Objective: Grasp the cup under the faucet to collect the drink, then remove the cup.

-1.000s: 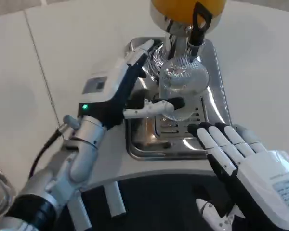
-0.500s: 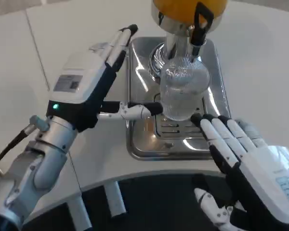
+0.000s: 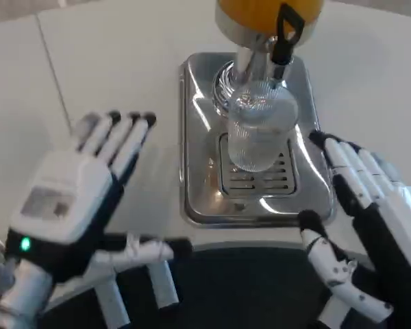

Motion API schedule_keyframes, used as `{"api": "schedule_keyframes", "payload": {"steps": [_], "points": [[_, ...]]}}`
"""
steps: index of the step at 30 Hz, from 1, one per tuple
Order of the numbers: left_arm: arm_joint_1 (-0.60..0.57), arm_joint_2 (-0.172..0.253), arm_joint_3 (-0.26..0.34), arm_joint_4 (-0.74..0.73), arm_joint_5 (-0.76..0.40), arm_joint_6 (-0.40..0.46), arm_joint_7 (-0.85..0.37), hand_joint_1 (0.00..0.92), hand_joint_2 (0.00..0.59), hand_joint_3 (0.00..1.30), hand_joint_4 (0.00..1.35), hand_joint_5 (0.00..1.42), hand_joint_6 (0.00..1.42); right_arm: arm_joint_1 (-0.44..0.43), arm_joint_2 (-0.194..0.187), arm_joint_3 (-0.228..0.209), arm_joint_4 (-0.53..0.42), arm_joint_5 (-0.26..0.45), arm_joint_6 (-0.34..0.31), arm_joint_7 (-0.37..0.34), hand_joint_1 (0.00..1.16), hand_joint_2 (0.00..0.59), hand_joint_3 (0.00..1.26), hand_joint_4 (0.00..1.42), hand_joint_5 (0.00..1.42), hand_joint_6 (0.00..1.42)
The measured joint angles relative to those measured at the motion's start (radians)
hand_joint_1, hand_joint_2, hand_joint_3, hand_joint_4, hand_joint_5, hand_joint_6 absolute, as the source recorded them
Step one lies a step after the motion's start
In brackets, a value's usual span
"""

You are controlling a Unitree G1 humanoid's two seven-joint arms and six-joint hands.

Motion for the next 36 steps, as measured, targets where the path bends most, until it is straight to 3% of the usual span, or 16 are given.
{"api": "schedule_keyframes", "payload": {"steps": [3,14,18,36], "points": [[0.107,-0.028,-0.004,-0.047,0.043,0.039,-0.024,0.000,0.026,0.00,0.00,0.00,0.00,-0.027,0.027,-0.009,-0.028,0.053,0.050,0.006,0.19,0.570,0.00,0.00,0.00,0.00],[0.192,-0.094,-0.010,-0.128,0.076,0.060,-0.055,0.000,0.043,0.00,0.00,0.00,0.00,-0.175,0.066,-0.015,-0.018,0.179,0.165,0.014,0.23,0.562,0.00,0.00,0.00,0.00],[0.208,-0.097,-0.010,-0.139,0.079,0.059,-0.063,0.000,0.050,0.00,0.00,0.00,0.00,-0.212,0.086,-0.031,0.012,0.241,0.200,0.000,0.23,0.565,0.00,0.00,0.00,0.00],[0.239,-0.107,-0.001,-0.142,0.074,0.022,-0.037,0.000,0.073,0.00,0.00,0.00,0.00,-0.444,0.072,-0.043,0.171,0.372,0.204,-0.086,0.29,0.576,0.00,0.00,0.00,0.00]]}}
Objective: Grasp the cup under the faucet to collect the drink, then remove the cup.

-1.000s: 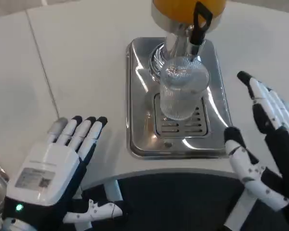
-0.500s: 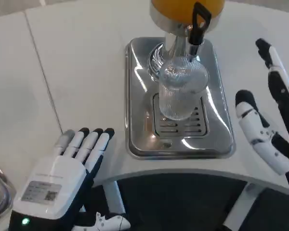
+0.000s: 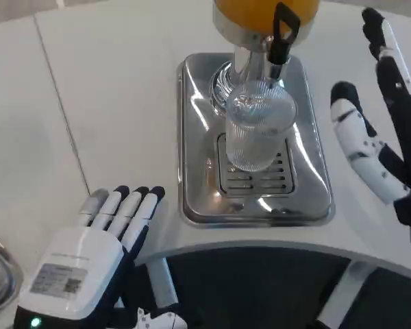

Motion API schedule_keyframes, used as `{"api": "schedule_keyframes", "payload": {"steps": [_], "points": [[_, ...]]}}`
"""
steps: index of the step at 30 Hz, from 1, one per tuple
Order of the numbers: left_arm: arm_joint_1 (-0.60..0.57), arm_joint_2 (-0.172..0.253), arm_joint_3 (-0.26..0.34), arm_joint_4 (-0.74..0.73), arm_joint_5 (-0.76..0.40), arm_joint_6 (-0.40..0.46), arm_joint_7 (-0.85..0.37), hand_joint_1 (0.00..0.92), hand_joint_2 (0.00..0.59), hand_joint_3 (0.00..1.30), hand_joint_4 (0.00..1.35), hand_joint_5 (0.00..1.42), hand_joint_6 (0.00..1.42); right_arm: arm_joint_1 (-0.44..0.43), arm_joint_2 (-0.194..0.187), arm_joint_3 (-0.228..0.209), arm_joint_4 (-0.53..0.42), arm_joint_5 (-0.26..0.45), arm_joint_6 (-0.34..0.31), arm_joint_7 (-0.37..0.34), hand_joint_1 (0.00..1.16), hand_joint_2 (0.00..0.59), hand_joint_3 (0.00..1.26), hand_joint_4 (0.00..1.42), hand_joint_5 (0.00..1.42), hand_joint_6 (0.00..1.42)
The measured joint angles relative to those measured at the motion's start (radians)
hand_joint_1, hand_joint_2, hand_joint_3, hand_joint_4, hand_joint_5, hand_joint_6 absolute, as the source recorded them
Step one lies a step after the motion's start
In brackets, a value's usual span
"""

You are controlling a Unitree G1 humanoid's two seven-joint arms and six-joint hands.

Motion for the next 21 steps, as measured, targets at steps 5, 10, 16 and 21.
{"api": "schedule_keyframes", "payload": {"steps": [5,10,16,21], "points": [[0.000,-0.006,0.000,0.000,0.000,-0.003,0.006,0.000,0.074,0.00,0.00,0.00,0.00,-0.072,-0.001,0.008,0.051,0.033,0.000,-0.012,0.32,0.563,0.00,0.00,0.00,0.00],[-0.001,-0.008,0.007,0.000,0.000,-0.010,0.014,0.000,0.075,0.00,0.00,0.00,0.00,-0.132,-0.001,0.024,0.083,0.067,-0.003,-0.032,0.33,0.560,0.00,0.00,0.00,0.00],[-0.002,-0.011,0.025,0.000,-0.002,-0.019,0.035,0.000,0.076,0.00,0.00,0.00,0.00,-0.195,0.000,0.042,0.100,0.093,-0.004,-0.041,0.33,0.556,0.00,0.00,0.00,0.00],[-0.001,-0.018,0.032,0.000,-0.004,-0.026,0.043,0.000,0.077,0.00,0.00,0.00,0.00,-0.208,0.000,0.071,0.117,0.098,-0.006,-0.048,0.33,0.554,0.00,0.00,0.00,0.00]]}}
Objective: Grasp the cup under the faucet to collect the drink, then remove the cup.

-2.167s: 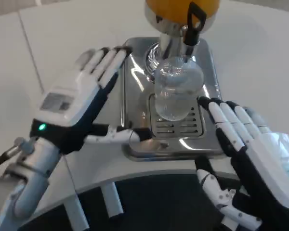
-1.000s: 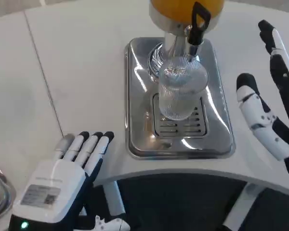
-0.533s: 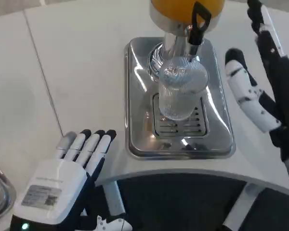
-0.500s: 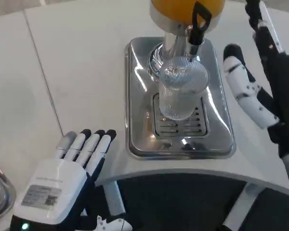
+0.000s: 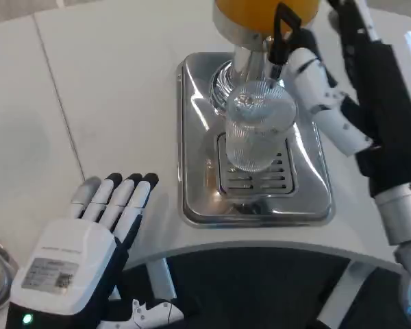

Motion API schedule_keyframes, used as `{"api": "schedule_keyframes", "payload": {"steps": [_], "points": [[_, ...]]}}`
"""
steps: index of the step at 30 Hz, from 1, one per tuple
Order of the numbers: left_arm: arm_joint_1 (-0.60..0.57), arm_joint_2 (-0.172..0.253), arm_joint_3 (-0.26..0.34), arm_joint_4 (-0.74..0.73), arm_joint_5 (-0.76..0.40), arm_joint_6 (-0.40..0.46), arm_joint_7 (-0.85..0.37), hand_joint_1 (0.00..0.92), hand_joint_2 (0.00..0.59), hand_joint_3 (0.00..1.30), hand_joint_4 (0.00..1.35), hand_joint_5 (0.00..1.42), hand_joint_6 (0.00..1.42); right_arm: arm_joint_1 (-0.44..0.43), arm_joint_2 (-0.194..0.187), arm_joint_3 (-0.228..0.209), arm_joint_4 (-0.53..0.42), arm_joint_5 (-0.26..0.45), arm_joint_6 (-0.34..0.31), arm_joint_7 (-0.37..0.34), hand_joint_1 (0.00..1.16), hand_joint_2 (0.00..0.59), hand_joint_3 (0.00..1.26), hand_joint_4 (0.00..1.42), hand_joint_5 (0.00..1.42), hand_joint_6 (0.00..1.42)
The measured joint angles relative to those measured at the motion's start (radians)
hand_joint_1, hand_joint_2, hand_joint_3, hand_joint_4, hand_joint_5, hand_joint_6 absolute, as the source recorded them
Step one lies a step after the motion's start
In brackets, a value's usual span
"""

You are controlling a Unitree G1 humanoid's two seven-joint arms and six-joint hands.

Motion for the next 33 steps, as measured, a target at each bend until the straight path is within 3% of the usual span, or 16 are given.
{"api": "schedule_keyframes", "payload": {"steps": [12,23,33], "points": [[0.001,-0.002,0.015,0.003,-0.002,-0.010,0.012,0.000,0.080,0.00,0.00,0.00,0.00,-0.011,0.055,0.092,0.055,0.001,-0.003,-0.074,0.34,0.546,0.00,0.00,0.00,0.01],[0.004,-0.002,0.039,0.023,-0.005,-0.019,0.017,0.000,0.080,0.00,0.00,0.00,0.00,-0.090,0.042,0.103,0.127,-0.024,-0.003,-0.085,0.33,0.545,0.00,0.00,0.00,0.02],[-0.005,-0.002,0.046,0.044,-0.007,-0.029,0.017,0.000,0.080,0.00,0.00,0.00,0.00,-0.103,0.014,0.110,0.136,-0.024,-0.003,-0.071,0.30,0.526,0.00,0.00,0.00,0.03]]}}
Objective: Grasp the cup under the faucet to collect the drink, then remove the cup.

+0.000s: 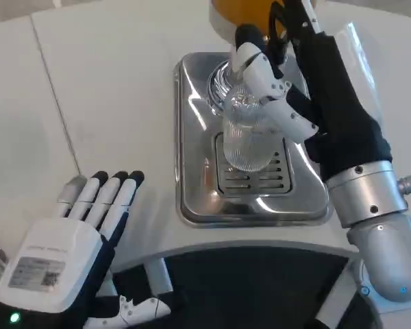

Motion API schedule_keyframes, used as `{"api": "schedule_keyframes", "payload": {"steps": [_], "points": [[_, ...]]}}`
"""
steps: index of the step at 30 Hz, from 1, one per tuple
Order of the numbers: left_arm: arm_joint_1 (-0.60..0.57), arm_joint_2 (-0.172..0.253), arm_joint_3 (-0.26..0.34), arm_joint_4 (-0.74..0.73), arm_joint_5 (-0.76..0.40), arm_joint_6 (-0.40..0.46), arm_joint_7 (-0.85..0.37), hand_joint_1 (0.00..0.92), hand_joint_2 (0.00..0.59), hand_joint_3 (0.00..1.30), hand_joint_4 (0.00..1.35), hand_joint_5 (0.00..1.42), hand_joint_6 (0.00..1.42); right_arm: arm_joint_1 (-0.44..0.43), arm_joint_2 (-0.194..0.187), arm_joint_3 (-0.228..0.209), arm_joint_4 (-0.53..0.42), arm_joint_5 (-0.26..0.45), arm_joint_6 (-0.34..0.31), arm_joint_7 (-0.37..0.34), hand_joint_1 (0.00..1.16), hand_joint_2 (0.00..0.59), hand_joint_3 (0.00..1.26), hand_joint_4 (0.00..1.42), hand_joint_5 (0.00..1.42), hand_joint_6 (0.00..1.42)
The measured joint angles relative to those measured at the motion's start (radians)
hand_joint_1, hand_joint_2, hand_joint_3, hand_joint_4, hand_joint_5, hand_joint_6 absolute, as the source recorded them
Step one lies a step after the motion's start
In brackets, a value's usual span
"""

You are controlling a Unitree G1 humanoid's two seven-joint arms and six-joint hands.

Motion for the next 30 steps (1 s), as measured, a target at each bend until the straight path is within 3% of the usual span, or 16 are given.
{"api": "schedule_keyframes", "payload": {"steps": [8,15,22,25,30], "points": [[-0.017,0.000,0.000,0.008,-0.008,-0.013,0.000,0.000,0.080,0.00,0.00,0.00,0.00,0.001,-0.037,0.022,-0.013,-0.040,0.007,0.023,0.12,0.491,0.06,0.00,0.02,0.12],[-0.020,-0.001,0.000,0.019,-0.032,-0.015,0.007,0.000,0.080,0.00,0.00,0.00,0.00,-0.008,-0.095,0.058,-0.052,-0.198,0.057,0.066,0.00,0.484,0.16,0.06,0.11,0.17],[-0.023,-0.008,0.000,0.022,-0.032,-0.015,0.008,0.000,0.080,0.00,0.00,0.00,0.00,-0.062,-0.153,0.131,-0.070,-0.476,0.112,0.144,0.00,0.471,0.24,0.14,0.19,0.21],[-0.027,-0.010,0.000,0.023,-0.032,-0.015,0.008,0.000,0.080,0.00,0.00,0.00,0.00,-0.094,-0.166,0.137,-0.072,-0.527,0.119,0.195,0.00,0.476,0.25,0.14,0.19,0.21],[-0.029,-0.014,-0.001,0.023,-0.032,-0.015,0.008,0.000,0.080,0.00,0.00,0.00,0.00,-0.124,-0.181,0.132,-0.070,-0.555,0.119,0.250,0.00,0.479,0.24,0.14,0.20,0.21]]}}
